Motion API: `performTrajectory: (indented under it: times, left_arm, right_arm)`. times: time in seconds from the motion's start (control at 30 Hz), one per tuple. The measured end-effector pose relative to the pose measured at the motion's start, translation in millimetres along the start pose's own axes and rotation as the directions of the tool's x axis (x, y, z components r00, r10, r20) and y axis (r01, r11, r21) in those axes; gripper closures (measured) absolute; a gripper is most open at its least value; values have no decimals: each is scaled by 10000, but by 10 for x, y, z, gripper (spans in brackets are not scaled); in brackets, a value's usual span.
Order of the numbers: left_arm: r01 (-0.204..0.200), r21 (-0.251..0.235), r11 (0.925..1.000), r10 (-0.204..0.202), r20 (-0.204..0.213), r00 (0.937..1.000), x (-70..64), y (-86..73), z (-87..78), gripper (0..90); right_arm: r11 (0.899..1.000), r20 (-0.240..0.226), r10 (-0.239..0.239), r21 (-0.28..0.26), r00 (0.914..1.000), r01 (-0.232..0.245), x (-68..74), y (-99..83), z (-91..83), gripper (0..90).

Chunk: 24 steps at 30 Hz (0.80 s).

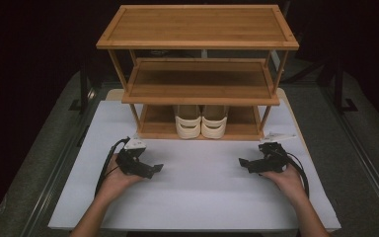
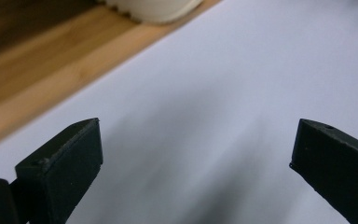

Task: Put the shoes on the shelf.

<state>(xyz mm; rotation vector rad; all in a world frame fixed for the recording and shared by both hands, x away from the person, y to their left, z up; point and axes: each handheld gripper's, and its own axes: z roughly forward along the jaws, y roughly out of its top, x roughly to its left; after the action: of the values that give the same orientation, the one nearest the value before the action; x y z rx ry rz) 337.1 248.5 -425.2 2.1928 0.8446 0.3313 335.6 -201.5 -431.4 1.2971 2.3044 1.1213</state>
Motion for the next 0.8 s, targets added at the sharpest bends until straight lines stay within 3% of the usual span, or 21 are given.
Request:
performTrajectory:
  times: [0.23, 0.5, 0.6, 0.8]
  left_arm:
    - [-80, 329, 9994, 85, -133, 9999, -57, -305, -182, 0]
    - [-166, 838, 9963, 211, -541, 9983, -83, -614, -341, 0]
    - [44, 720, 9974, -10, -462, 9989, -84, -698, -379, 0]
    - [39, 603, 9982, -7, -536, 9986, -81, -743, -406, 0]
  right_arm:
    - [9998, 405, 89, -157, 9991, -82, 2, -330, -223, 0]
    - [9995, 718, 260, 174, 9971, -273, -8, -674, -444, 0]
    - [9991, 872, 331, 253, 9956, -354, -33, -765, -506, 0]
    - [9981, 1154, 458, 360, 9923, -503, -75, -854, -567, 0]
